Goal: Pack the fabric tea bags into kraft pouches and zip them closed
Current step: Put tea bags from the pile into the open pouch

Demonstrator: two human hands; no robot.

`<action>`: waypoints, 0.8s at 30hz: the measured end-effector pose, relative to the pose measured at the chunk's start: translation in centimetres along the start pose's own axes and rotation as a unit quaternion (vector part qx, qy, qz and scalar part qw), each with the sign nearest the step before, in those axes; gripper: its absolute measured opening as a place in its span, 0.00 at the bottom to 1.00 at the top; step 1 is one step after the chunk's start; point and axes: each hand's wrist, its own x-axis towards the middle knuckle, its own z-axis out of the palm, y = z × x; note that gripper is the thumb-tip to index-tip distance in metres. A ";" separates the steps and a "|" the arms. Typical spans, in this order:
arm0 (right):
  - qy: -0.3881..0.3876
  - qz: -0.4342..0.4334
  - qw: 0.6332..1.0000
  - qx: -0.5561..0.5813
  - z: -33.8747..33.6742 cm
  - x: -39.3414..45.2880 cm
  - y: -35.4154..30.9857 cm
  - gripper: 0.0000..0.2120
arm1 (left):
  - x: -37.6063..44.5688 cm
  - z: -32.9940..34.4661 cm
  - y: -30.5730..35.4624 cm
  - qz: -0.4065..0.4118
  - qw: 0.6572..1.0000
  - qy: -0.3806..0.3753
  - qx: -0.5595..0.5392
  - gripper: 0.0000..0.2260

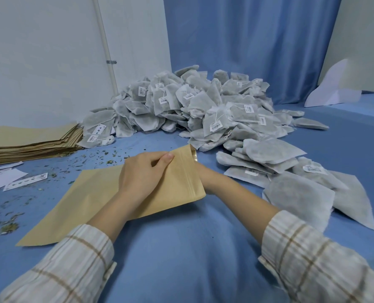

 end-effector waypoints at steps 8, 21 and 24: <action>0.272 -0.060 0.836 -0.473 -5.7 0.9 2.8 0.19 | 0.8 1.4 -0.1 -0.020 0.998 0.007 0.057 0.14; 0.503 -0.192 0.801 -0.263 -6.4 1.4 1.8 0.17 | 2.1 1.4 -0.5 -0.042 0.997 0.039 0.051 0.15; 0.528 -0.201 0.825 -0.032 -6.1 1.6 1.0 0.15 | 2.3 0.8 -0.7 -0.040 0.996 0.059 0.046 0.15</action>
